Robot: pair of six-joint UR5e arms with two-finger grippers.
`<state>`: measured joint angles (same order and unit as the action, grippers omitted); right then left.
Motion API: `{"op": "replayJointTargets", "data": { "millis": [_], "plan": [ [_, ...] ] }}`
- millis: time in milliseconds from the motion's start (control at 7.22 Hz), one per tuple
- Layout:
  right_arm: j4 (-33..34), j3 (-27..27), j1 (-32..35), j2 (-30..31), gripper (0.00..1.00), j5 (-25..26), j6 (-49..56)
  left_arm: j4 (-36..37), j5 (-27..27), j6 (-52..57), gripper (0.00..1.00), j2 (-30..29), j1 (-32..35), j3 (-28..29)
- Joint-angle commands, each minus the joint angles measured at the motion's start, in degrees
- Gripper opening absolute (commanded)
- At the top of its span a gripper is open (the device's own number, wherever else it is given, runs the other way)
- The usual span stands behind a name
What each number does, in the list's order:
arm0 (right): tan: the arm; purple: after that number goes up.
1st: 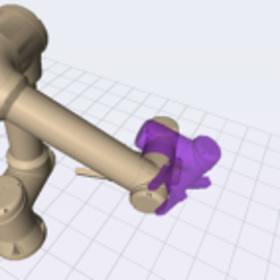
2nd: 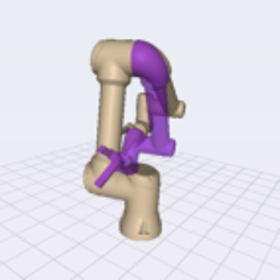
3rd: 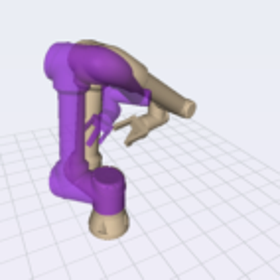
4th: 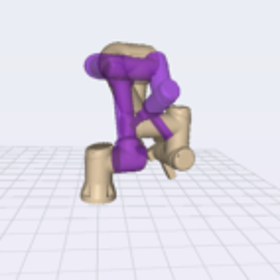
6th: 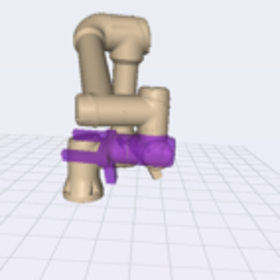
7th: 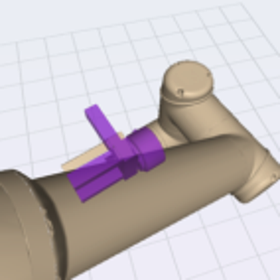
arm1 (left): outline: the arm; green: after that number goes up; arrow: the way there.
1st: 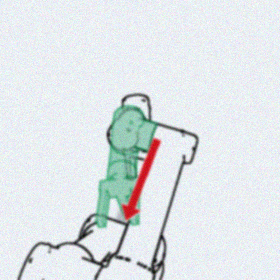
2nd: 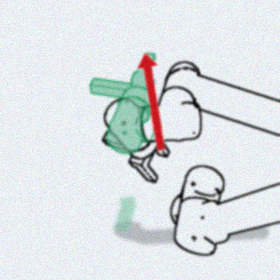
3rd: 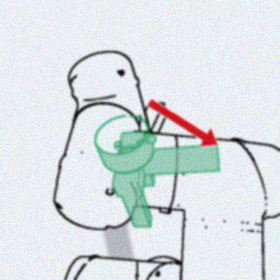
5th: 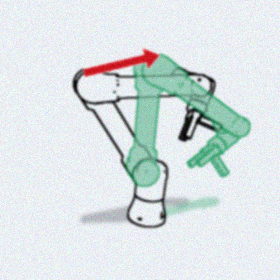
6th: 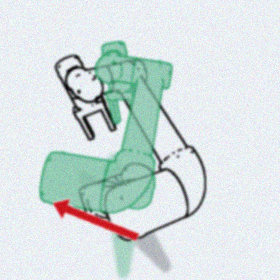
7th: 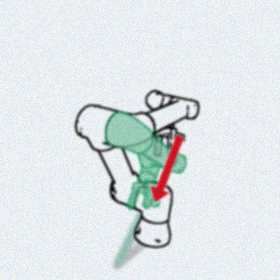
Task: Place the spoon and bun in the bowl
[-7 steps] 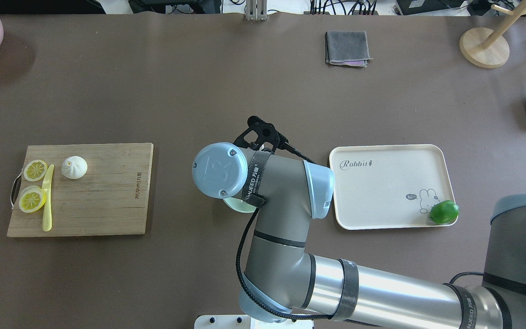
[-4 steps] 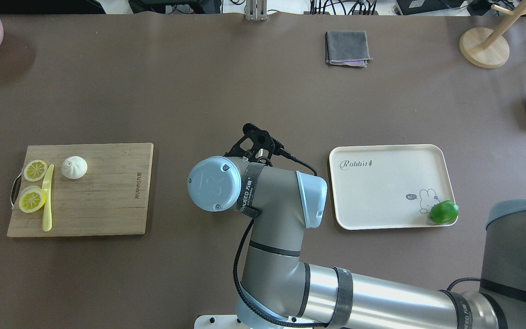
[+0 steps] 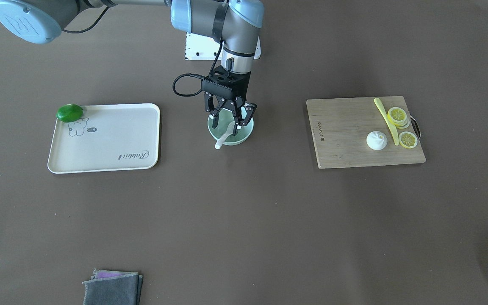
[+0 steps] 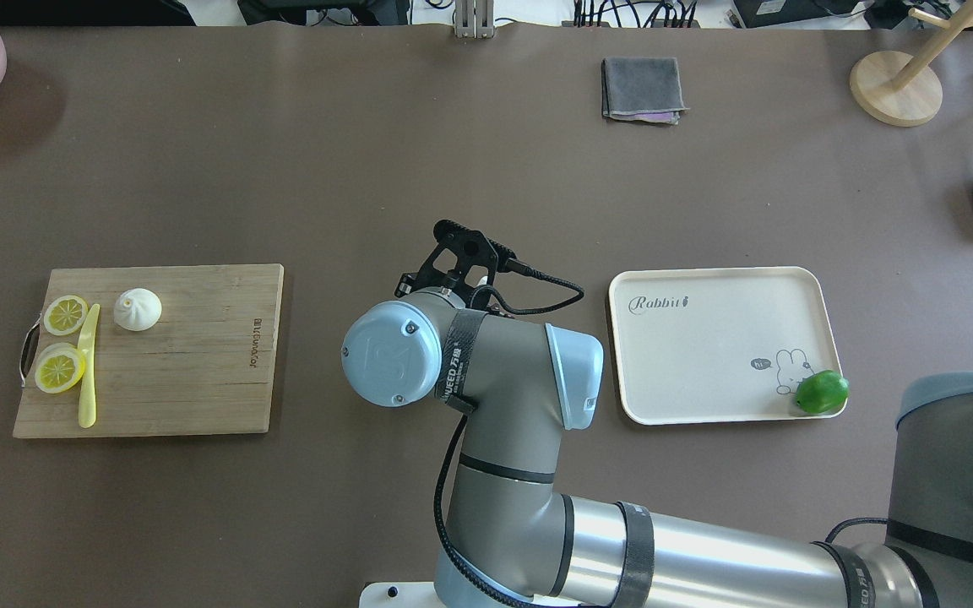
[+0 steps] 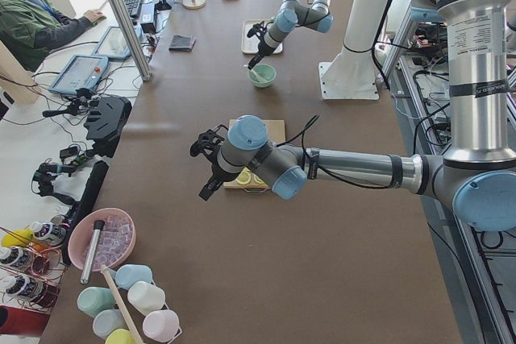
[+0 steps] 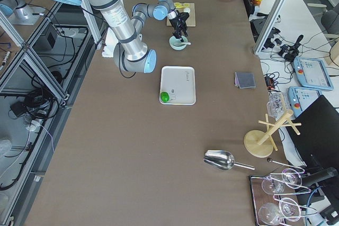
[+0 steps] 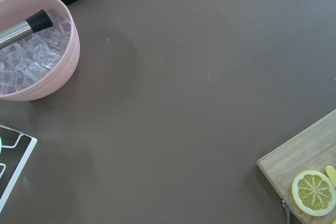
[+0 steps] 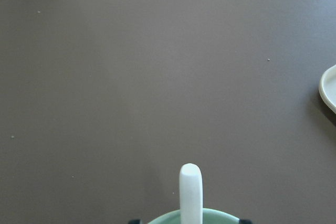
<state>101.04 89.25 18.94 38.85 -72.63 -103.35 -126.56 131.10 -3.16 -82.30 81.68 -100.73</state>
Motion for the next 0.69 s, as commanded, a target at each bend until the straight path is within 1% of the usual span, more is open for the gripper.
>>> {"op": "replayJointTargets", "data": {
  "millis": [0, 138, 277, 415, 554],
  "plan": [
    [-0.49, 1.71, 4.42, 0.61, 1.0, -5.65, 8.39, -2.96, 3.26, -11.86, 0.99, -1.27, -3.25, -0.87],
    [-0.67, 3.98, 7.66, 2.09, 1.0, -11.6, 15.56, -8.99, 3.11, -25.35, 0.99, -1.37, -7.45, -0.96],
    [-1.28, 8.53, 10.91, 5.85, 1.0, -16.44, 21.64, -11.05, 2.42, -34.54, 1.0, -2.5, -11.67, -1.4],
    [-2.85, 13.1, 15.04, 10.58, 1.0, -22.32, 28.66, -10.9, -0.46, -35.85, 1.0, -2.6, -15.11, -1.84],
    [-2.87, 15.49, 19.86, 14.11, 1.0, -28.99, 36.56, -10.64, -2.84, -35.95, 1.0, -3.03, -18.88, -1.84]
  ]
}}
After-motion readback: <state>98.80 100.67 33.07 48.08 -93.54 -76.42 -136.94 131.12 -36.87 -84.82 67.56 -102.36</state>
